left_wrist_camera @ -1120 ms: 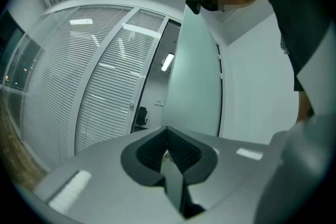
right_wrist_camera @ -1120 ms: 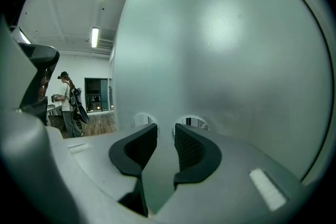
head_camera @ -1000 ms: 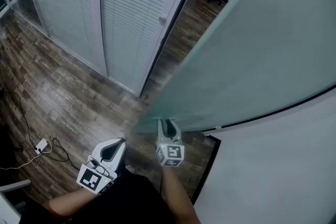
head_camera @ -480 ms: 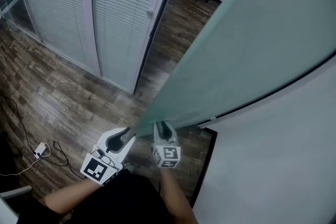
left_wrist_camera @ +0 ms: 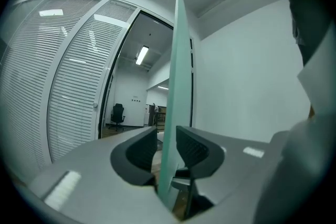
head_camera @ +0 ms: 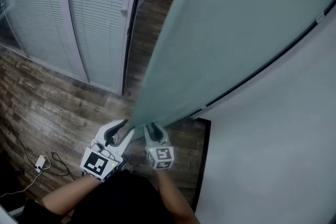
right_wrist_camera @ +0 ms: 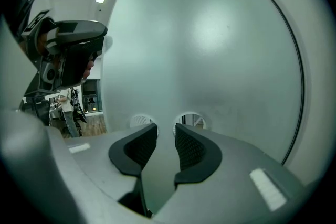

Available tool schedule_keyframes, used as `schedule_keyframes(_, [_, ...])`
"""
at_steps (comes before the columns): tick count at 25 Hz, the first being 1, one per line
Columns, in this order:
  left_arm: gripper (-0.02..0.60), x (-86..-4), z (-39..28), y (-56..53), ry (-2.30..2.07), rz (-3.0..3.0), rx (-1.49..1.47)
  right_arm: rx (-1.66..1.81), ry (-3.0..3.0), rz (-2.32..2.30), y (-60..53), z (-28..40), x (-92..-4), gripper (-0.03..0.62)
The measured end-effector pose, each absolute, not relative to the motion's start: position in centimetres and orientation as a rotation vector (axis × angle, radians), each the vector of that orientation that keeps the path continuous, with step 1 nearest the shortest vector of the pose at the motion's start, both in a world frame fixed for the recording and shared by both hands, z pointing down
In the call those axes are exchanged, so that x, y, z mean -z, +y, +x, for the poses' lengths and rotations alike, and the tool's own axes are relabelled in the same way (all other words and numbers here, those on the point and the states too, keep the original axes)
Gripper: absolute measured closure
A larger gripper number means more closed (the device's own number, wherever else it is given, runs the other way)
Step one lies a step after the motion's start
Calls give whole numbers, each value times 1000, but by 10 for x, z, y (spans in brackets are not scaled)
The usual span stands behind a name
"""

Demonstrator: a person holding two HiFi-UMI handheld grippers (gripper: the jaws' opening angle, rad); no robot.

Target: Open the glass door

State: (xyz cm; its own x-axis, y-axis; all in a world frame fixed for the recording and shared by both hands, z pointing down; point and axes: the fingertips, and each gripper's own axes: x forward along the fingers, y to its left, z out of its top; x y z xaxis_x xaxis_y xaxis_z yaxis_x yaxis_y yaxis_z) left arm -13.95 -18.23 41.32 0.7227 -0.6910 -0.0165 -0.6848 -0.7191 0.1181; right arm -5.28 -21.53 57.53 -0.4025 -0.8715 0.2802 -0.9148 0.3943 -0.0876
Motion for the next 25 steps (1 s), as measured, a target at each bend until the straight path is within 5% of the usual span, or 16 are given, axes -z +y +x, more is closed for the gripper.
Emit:
schedule_keyframes(9, [529, -408, -124, -155, -944, 2913, 22, -342, -2421, 1674, -185, -51, -577, 474])
schedule_keyframes(16, [537, -413, -106, -133, -689, 3011, -62, -334, -2391, 1817, -135, -50, -568, 391])
schedule_keyframes(25, [529, -416, -98, -92, -413, 3036, -60, -327, -2197, 2153, -66, -71, -564, 398])
